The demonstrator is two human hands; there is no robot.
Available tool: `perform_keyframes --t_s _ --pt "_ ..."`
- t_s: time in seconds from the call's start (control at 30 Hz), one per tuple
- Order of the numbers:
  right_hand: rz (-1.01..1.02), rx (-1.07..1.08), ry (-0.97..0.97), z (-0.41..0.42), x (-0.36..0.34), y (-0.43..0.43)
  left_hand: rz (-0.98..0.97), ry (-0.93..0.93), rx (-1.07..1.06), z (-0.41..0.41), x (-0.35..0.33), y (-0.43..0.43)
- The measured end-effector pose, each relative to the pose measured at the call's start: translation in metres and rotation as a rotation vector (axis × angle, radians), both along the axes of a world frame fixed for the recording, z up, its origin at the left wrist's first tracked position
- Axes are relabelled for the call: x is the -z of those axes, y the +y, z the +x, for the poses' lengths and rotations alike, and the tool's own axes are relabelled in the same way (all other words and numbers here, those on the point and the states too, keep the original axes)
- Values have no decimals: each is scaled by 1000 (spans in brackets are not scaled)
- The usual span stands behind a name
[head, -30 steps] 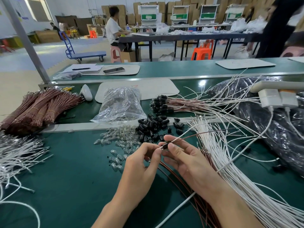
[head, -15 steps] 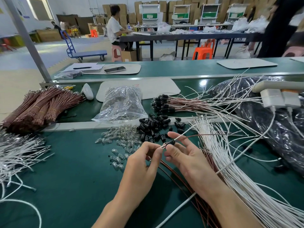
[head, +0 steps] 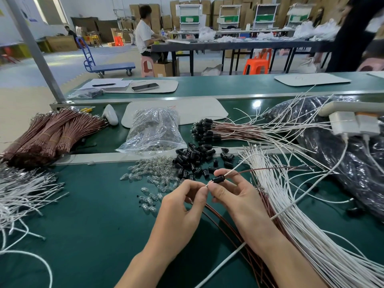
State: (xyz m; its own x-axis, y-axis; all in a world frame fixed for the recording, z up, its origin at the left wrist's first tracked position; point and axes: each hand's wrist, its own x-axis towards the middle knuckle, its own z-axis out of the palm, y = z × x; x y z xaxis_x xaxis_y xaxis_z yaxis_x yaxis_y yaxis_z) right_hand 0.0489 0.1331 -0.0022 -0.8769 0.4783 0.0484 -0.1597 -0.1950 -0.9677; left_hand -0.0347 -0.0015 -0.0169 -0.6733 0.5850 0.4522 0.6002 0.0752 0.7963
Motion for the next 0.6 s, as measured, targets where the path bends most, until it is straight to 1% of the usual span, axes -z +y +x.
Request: perform_keyframes --t_s 0.2,0.43,0.6 --pt "-9 -7 7 0 1 2 15 -28 -3 0 0 0" --pt "79 31 -22 -1 2 2 33 -51 -10 0 0 0" --pt "88 35 -9 -2 0 1 46 -87 4 0 0 0"
